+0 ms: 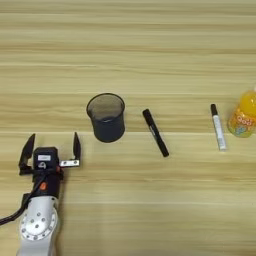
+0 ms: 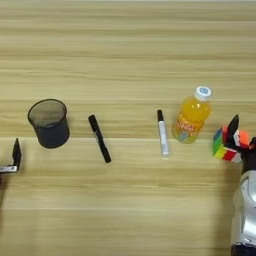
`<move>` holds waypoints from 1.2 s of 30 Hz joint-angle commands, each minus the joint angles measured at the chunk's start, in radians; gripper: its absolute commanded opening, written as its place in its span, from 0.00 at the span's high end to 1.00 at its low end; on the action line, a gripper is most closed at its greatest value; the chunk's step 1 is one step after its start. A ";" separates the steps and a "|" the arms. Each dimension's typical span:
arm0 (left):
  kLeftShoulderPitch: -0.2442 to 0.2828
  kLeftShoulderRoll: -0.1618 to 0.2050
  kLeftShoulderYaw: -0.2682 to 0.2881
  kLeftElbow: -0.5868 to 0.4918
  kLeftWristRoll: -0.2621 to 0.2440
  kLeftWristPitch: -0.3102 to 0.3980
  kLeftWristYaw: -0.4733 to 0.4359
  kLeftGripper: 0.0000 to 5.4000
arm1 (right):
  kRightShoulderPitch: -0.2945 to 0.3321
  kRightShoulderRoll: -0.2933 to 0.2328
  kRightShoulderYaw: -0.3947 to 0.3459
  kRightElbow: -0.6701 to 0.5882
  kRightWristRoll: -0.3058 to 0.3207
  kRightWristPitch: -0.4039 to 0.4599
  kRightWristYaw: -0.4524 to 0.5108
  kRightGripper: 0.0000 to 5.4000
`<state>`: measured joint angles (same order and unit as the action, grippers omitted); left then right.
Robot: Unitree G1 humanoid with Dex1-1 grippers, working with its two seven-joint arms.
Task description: Move the objects on the table
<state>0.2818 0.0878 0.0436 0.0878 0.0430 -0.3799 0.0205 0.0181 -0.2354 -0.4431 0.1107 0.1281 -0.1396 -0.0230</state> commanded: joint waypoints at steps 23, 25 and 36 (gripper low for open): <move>-0.070 -0.008 -0.112 0.047 0.015 0.006 -0.084 0.00 | -0.002 -0.012 0.021 0.020 -0.004 -0.003 -0.002 0.00; -0.065 -0.006 -0.119 0.046 0.014 0.008 -0.091 0.00 | -0.001 -0.012 0.021 0.018 -0.004 -0.002 -0.003 0.00; -0.077 0.001 -0.180 0.079 0.038 0.006 -0.138 0.00 | -0.002 -0.009 0.025 0.018 -0.006 -0.002 -0.004 0.00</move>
<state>0.2200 0.0899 -0.1334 0.1447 0.0728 -0.3800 -0.1174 0.0175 -0.2355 -0.4242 0.1336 0.1236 -0.1412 -0.0299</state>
